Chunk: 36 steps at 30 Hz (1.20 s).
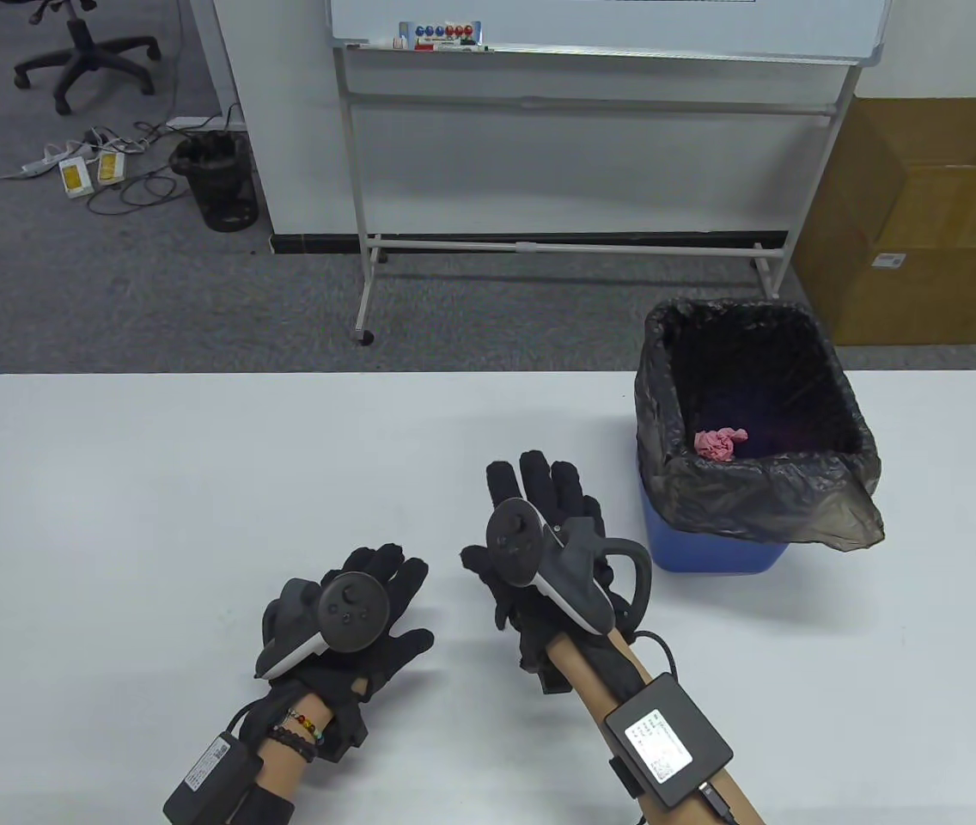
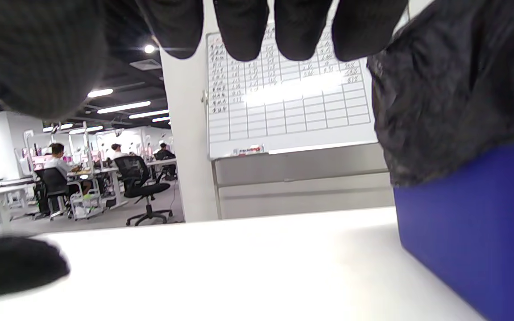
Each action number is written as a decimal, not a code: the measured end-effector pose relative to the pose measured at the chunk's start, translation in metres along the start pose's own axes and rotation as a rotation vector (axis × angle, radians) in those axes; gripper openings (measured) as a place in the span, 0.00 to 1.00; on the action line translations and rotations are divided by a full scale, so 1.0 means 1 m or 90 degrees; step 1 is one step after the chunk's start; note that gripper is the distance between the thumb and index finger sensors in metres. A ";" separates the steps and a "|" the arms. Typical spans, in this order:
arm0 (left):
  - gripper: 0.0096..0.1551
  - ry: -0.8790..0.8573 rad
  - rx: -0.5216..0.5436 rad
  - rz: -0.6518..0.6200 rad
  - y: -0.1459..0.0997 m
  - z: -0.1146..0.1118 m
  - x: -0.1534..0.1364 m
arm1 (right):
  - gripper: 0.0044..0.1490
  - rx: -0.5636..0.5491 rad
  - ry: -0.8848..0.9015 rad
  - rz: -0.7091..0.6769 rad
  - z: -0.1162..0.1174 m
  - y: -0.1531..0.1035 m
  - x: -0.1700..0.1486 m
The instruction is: Toss crumpled papers into recycling bin
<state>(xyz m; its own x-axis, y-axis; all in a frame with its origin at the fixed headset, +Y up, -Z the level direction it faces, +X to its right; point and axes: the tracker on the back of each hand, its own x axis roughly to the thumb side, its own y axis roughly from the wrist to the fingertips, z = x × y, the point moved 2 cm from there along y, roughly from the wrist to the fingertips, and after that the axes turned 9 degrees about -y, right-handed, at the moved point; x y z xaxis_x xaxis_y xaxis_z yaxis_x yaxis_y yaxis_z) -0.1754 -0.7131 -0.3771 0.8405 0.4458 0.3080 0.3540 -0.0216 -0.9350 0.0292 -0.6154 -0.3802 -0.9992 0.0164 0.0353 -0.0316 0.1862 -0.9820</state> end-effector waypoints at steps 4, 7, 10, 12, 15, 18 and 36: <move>0.49 0.000 0.003 -0.001 0.000 0.000 0.000 | 0.59 0.036 -0.002 -0.009 0.029 -0.008 0.000; 0.49 -0.005 0.008 0.000 0.000 0.000 -0.002 | 0.59 0.070 0.000 -0.012 0.052 -0.014 -0.001; 0.49 -0.004 0.004 0.004 0.001 -0.001 -0.003 | 0.59 0.082 -0.011 -0.017 0.068 -0.020 -0.002; 0.49 -0.004 0.002 0.003 0.002 -0.002 -0.003 | 0.59 0.089 -0.018 -0.018 0.075 -0.022 -0.002; 0.49 -0.002 0.002 0.003 0.003 -0.003 -0.002 | 0.59 0.096 -0.030 -0.024 0.079 -0.023 -0.002; 0.49 0.003 0.000 0.003 0.003 -0.004 -0.002 | 0.59 0.092 -0.028 -0.028 0.081 -0.024 -0.002; 0.49 0.024 -0.010 -0.001 0.004 -0.010 0.002 | 0.59 0.118 -0.030 -0.030 0.092 -0.029 -0.010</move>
<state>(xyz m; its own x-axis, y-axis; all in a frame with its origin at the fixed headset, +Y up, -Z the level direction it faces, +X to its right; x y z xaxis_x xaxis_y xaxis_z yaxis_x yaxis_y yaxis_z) -0.1684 -0.7218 -0.3782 0.8546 0.4123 0.3156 0.3613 -0.0357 -0.9318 0.0383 -0.7113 -0.3688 -0.9963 -0.0354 0.0782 -0.0783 0.0019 -0.9969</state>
